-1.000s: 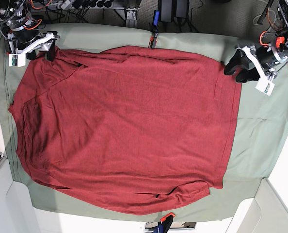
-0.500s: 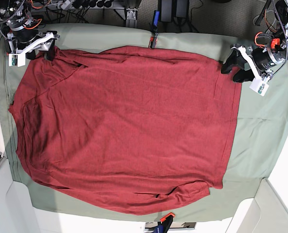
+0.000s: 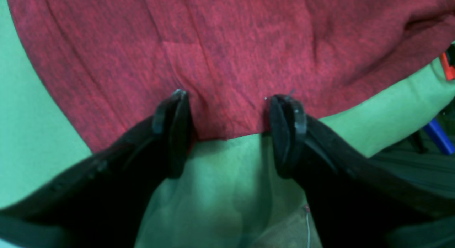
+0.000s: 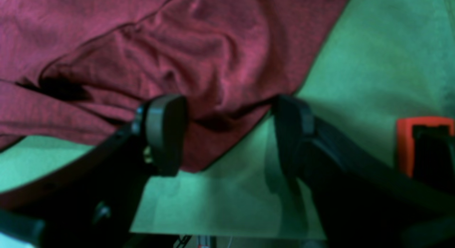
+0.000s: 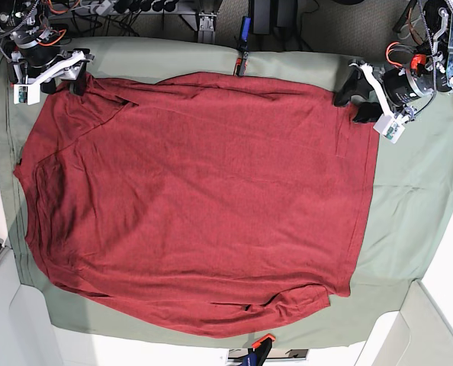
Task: Fold the T-shirt properly
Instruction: 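Move the left gripper to the other shoulder corner and pinch it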
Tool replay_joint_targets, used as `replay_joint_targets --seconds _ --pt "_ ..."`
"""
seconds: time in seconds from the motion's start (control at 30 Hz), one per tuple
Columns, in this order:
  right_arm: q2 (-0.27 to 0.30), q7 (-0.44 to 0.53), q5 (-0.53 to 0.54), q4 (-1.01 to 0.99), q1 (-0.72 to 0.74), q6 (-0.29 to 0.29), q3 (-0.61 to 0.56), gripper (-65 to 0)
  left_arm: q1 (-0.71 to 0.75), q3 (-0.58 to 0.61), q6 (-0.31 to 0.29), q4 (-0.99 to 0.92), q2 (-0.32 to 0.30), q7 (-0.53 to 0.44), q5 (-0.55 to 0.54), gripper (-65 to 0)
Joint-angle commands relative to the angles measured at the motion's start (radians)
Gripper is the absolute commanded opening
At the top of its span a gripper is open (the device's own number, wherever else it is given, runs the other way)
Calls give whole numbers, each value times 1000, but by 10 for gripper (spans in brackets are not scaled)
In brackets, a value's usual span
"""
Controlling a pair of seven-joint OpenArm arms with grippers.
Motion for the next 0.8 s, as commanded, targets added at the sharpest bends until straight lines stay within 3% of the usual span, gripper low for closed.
replay_joint_targets --seconds 0.0,0.1,0.17,0.3,0.53,0.77 --pt "8 5 1 13 -6 -3 5 -254 -2 -5 -2 12 -16 -10 5 -350" --pt "8 5 0 13 -6 -3 5 -254 -2 -7 -3 12 -16 -8 13 -551" --pt "8 5 0 13 -6 -3 5 -254 -2 -21 -4 14 -16 11 11 -592" --pt "8 5 -4 13 -6 -3 5 -254 -2 -85 -5 36 -17 73 -12 -592" --pt "9 9 -7 13 -6 -3 5 -254 -1 -206 -9 47 -25 193 -211 -592" --pt "8 10 -6 13 -5 -3 5 -254 9 -213 -9 47 -36 182 -138 -592"
